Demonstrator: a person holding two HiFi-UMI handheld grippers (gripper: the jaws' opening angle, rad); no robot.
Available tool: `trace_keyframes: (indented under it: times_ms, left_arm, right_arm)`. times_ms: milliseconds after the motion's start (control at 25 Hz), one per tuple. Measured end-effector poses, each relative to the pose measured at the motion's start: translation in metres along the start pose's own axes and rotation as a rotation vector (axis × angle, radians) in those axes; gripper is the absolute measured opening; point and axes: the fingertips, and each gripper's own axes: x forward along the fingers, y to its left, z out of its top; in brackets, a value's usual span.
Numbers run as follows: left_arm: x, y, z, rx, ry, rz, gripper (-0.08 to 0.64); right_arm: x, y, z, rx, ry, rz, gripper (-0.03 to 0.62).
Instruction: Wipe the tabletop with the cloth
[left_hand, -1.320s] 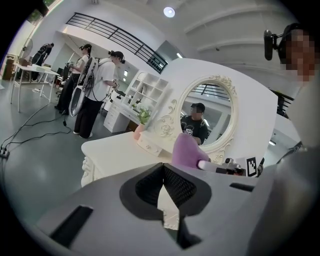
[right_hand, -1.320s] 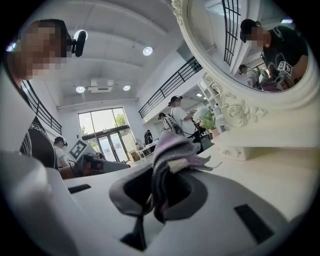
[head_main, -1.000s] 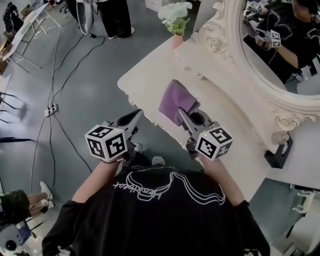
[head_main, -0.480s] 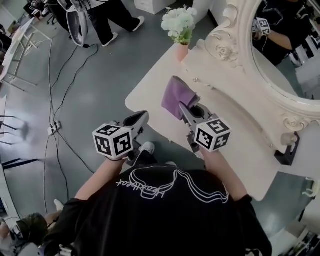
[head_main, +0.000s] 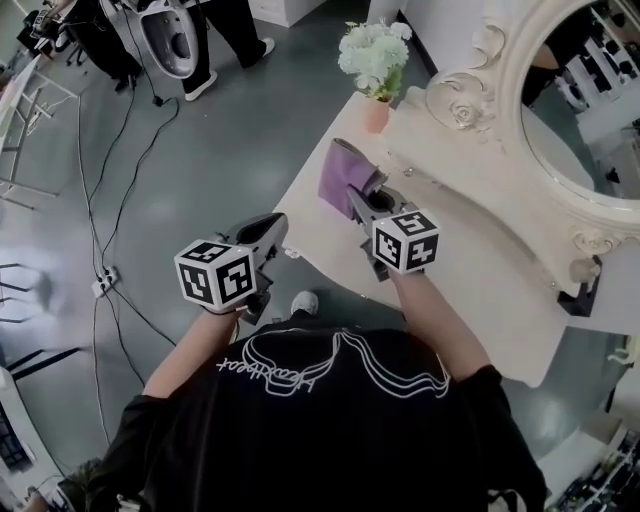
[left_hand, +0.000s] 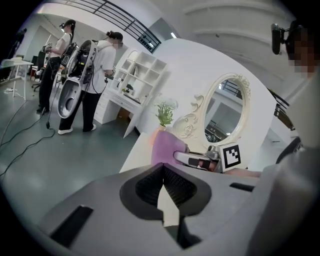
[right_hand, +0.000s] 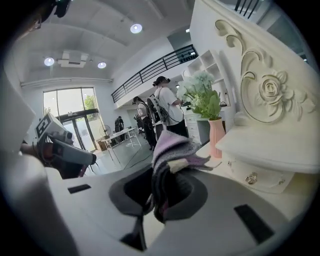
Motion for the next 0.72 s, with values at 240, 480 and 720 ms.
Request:
trace_keyframes:
  times_ms: [240,480,720]
  left_arm:
    - [-0.003,0.029,0.013,0.001,0.011,-0.021,0.004]
    - [-0.010,0.052,0.019,-0.001,0.018,-0.011,0.004]
    - [-0.017,0.065,0.023,0.016,0.023,0.008,0.005]
  right_arm:
    - [0.052,-0.011,-0.007,-0.044,0.079,-0.063,0.049]
    - [0.080,-0.022,-0.018,-0.132,0.134,-0.126,0.049]
    - [0.093,-0.039,-0.033,-0.240,0.200,-0.209,0.049]
